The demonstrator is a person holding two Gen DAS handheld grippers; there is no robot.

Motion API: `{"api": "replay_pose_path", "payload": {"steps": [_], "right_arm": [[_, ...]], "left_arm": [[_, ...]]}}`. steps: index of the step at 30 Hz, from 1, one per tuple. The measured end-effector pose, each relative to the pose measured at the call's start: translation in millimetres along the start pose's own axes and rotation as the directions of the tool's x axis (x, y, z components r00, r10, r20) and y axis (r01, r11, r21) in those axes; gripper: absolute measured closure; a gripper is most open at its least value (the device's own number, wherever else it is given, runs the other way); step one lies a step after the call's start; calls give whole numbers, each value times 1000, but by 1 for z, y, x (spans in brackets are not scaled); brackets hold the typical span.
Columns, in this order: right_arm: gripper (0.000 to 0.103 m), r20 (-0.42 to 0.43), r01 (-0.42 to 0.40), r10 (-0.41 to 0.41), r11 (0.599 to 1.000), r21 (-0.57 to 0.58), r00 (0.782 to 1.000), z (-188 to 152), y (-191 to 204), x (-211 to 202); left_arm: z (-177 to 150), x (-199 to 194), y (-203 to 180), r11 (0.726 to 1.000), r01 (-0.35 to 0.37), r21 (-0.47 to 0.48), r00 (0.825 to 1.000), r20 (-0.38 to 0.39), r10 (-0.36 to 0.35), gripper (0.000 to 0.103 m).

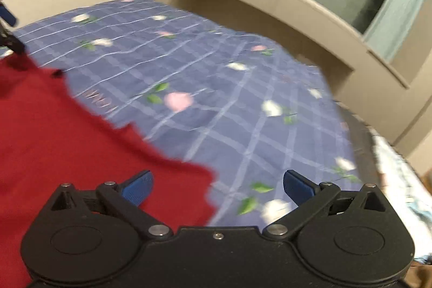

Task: Fold small clothes
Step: 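Lay the hem on the collar and open both tools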

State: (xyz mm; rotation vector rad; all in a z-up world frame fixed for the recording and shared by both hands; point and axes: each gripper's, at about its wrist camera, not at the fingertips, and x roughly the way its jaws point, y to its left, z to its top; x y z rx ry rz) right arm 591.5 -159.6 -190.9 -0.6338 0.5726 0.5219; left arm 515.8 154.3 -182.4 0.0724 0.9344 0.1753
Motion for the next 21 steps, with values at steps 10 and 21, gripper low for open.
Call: {"api": "replay_pose_path", "payload": {"steps": [10,21], "right_arm": [[1,-123,164,-148,978,127,981,-11,-16,41],[2,-38,179,-174,960,214,984,-27,2,-30]], "left_arm": [[-27,47,-5,995,-79,-61,991,-111,72,0],[-23,52,81,931,-110,-349,992,-94,82,1]]}}
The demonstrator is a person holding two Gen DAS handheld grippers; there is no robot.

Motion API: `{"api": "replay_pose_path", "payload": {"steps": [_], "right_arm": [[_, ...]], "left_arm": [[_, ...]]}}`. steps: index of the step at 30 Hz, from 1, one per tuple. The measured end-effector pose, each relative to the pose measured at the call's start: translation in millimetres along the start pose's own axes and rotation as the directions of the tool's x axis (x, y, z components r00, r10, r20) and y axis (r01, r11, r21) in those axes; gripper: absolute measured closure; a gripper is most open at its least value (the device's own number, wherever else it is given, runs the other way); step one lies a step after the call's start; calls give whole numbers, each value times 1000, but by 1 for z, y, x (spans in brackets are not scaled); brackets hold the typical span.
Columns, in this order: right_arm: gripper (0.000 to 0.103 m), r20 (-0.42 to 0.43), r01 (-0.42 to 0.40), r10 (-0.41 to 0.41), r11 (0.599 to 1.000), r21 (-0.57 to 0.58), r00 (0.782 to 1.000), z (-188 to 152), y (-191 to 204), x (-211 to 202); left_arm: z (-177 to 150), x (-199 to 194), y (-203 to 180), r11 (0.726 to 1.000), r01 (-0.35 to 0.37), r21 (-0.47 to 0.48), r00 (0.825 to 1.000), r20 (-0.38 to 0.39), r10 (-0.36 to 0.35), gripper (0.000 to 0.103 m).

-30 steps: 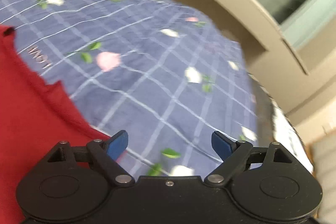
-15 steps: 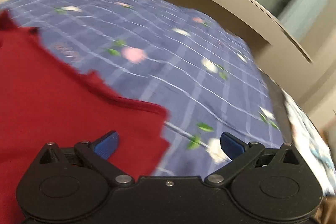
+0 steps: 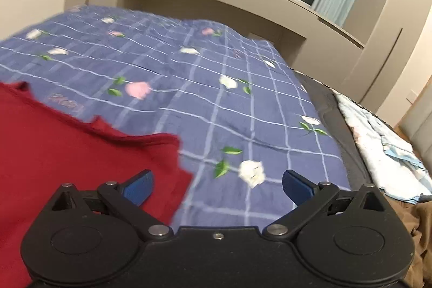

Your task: Fold small clothes

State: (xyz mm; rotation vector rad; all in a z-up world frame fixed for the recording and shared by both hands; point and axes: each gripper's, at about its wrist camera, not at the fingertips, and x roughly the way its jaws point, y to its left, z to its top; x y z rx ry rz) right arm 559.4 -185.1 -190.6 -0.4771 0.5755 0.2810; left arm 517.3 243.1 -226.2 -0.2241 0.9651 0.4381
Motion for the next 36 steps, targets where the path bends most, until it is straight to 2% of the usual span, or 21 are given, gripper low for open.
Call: {"api": "replay_pose_path", "payload": {"steps": [3,5,9,11,14,18,22,25,29,33,36], "right_arm": [[2,11,-33,33,999,21,999,-15,12,-37],[2,0,-59,60,998,35,998,-26,20,-57],[1,-55,-61,60,998,-18,997,-52,40,-84],[1,-100,-25,21,999,-41,995,-64,46,-87],[1,-167,15,-28,997,-81,986,-78,42,-78],[1,-188,4,-9,1000,-26,982,-71,25,-90],[1,-175,35,-21,996,78,984,-66,15,-134],[1,-199,47,-10,982,182,980,-80,18,-173],[1,-239,37,16,976,217,971,-114,44,-222],[1,-305,13,57,975,222,951,-150,73,-264],[1,-341,-5,83,975,223,936,-165,90,-289]], "left_arm": [[0,-9,11,995,39,-88,999,-14,-41,1],[-10,-25,13,992,63,-112,998,-15,-65,1],[-45,-57,12,992,103,-70,995,6,-103,1],[-72,-70,8,996,89,-10,996,-24,-89,1],[-108,-73,3,999,33,20,993,-114,-31,1],[-131,-95,16,996,-3,-88,992,-127,-9,1],[-143,-132,35,977,-34,-209,993,-114,11,1],[-160,-163,48,967,-33,-254,994,-105,7,1],[-189,-191,60,968,-14,-252,994,-104,-12,1],[-220,-204,61,968,-17,-250,988,-156,-23,1],[-237,-214,61,966,-14,-259,982,-188,-36,1]]}}
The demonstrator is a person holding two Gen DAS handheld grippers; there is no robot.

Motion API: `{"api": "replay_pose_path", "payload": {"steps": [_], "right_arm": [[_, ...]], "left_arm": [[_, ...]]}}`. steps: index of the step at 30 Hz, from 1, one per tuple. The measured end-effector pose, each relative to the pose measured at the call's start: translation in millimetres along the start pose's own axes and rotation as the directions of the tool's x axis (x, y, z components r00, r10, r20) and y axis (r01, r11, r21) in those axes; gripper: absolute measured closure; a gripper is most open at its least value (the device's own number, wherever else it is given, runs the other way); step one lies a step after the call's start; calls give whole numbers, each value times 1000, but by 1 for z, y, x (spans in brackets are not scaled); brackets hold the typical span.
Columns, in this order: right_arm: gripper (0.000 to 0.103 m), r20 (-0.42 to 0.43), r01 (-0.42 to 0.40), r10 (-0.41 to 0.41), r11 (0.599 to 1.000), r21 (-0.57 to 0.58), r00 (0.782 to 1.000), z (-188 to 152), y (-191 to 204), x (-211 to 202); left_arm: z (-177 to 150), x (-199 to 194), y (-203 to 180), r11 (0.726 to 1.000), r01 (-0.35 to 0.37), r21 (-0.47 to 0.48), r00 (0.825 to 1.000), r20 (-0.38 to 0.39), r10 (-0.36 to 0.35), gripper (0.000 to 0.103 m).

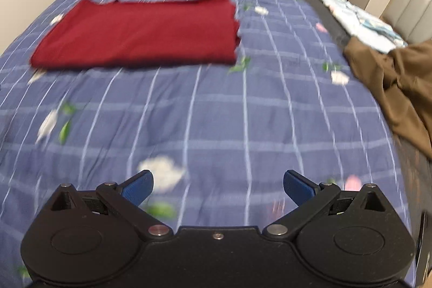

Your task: Fold small clothes

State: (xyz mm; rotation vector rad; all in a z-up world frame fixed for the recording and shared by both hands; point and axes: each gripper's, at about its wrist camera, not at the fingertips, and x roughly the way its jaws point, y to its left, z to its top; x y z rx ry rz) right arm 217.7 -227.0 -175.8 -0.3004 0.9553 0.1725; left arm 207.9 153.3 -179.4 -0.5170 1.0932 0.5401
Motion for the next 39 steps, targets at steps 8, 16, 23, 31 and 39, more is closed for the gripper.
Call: {"api": "replay_pose_path", "payload": {"steps": [8,16,23,31,39], "right_arm": [[1,20,-22,22,1000,-4,1000,-12,9,-16],[1,135,-60,69,996,-69,988,37,25,13],[1,224,-83,122,981,-174,967,97,39,47],[1,270,-77,152,960,-268,951,152,47,90],[1,303,-61,173,936,-346,937,182,60,131]], "left_arm": [[-27,-15,-2,999,41,26,999,-15,-40,1],[-15,-9,-28,996,79,42,996,29,-80,1],[-2,8,-53,993,114,-7,992,56,-113,1],[15,35,-74,979,170,-114,984,76,-162,1],[37,71,-87,979,138,-149,988,90,-125,1]]}}
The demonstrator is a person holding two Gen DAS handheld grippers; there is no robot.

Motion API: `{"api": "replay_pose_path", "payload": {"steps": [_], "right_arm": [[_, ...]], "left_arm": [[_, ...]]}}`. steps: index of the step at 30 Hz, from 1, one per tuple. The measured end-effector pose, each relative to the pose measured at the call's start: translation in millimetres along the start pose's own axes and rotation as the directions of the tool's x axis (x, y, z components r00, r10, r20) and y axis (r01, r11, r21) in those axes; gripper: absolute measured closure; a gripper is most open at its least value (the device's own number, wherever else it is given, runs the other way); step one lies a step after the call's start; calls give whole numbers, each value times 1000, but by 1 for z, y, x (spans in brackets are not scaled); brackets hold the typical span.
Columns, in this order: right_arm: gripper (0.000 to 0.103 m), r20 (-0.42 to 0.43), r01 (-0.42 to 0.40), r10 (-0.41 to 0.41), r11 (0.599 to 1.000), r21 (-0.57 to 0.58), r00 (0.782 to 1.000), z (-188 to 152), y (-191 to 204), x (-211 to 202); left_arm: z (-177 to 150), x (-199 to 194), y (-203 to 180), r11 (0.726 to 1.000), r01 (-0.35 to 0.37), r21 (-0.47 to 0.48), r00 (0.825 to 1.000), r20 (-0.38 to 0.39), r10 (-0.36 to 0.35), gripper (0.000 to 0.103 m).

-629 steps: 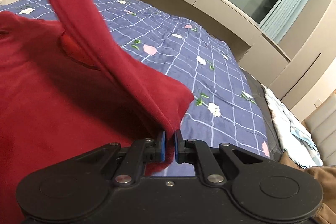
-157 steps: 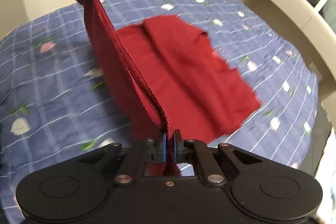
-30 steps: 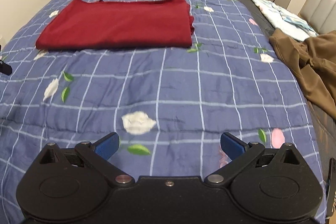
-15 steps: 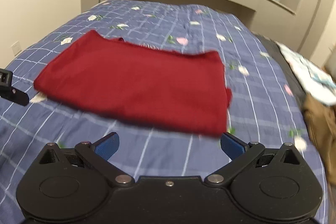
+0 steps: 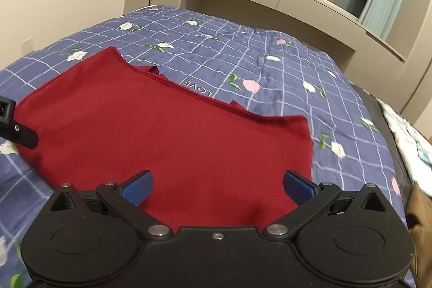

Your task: Fold small clothes

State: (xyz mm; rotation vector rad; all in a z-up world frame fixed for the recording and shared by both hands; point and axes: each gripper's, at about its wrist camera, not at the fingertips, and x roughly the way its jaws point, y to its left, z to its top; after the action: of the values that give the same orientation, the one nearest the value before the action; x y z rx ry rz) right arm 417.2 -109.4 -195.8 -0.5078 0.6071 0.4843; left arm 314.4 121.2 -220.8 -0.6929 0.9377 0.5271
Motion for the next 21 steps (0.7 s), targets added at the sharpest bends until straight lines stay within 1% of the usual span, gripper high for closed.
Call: {"api": "replay_pose_path", "payload": {"steps": [5,9,13,15,17,19,21], "right_arm": [[1,24,-3,4,1000,-25,1000,3,9,21],[1,59,-10,13,999,-43,998,4,19,31],[1,91,-37,41,998,-46,995,4,30,38],[1,94,-41,45,998,-43,995,2,35,42],[1,86,-32,36,999,-42,996,0,39,47],[1,81,-29,32,999,-31,996,-2,41,50],[1,80,-28,30,999,-28,996,-4,41,52]], "left_arm": [[15,17,8,998,-10,-62,1000,22,11,1],[24,26,13,997,-10,-74,999,32,12,1],[29,33,22,994,18,-108,999,38,-14,1],[29,36,28,990,46,-136,999,31,-43,1],[28,34,33,984,82,-155,995,65,-73,4],[28,33,36,980,111,-165,991,86,-98,12],[30,34,37,977,125,-175,989,99,-109,16]]}}
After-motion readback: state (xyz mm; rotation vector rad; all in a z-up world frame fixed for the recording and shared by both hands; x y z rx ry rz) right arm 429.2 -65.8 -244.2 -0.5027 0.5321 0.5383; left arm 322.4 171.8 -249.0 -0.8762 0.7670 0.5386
